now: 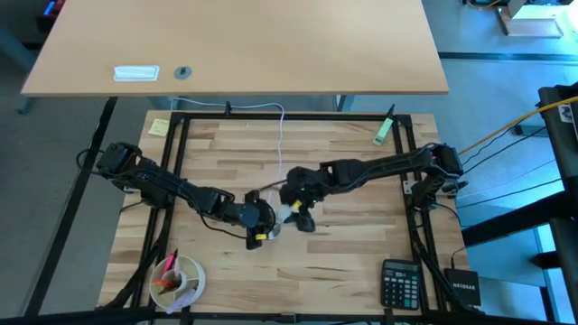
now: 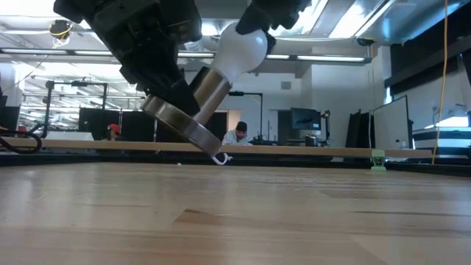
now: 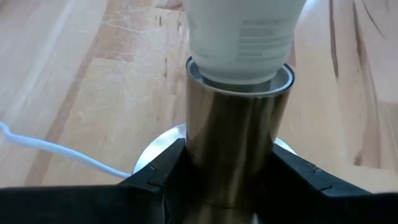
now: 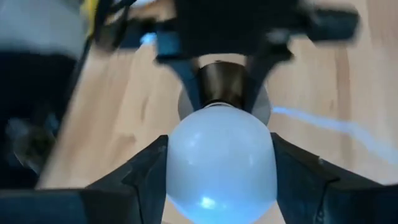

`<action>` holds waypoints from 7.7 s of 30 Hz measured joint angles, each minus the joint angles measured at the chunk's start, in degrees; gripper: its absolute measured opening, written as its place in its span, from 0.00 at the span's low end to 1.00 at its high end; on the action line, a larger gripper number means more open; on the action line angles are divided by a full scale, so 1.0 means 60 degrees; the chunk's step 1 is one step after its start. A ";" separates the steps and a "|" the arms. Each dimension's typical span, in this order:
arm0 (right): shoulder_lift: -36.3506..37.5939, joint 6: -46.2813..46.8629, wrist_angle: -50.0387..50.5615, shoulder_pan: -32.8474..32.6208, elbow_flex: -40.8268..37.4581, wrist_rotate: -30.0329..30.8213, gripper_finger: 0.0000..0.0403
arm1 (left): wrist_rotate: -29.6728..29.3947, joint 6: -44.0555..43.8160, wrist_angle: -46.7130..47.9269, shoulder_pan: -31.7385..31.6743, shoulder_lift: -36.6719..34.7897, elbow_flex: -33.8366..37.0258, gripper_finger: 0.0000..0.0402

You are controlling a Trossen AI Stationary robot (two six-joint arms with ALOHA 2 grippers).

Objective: Screw lightbulb
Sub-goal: Remove the lightbulb from the lamp

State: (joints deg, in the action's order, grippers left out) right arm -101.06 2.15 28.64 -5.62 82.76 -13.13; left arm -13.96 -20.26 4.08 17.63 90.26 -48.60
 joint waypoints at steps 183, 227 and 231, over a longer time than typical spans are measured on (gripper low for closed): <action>-0.1151 0.8131 0.3721 0.0083 0.3351 0.0484 0.89 | -0.0224 -0.0720 -0.0047 -0.0054 -0.0004 -0.0007 0.40; -0.1151 -0.3089 0.2584 0.0293 0.2495 -0.0389 0.60 | -0.0210 -0.0047 0.0024 -0.0001 0.0000 0.0004 0.40; -0.1151 -0.6584 0.2566 0.0290 0.2492 -0.0326 0.60 | -0.0240 0.0214 0.0058 -0.0004 0.0000 0.0004 0.40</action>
State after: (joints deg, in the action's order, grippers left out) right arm -107.96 -37.35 44.03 -3.88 97.71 -15.08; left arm -15.40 -18.98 4.43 17.61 90.26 -48.58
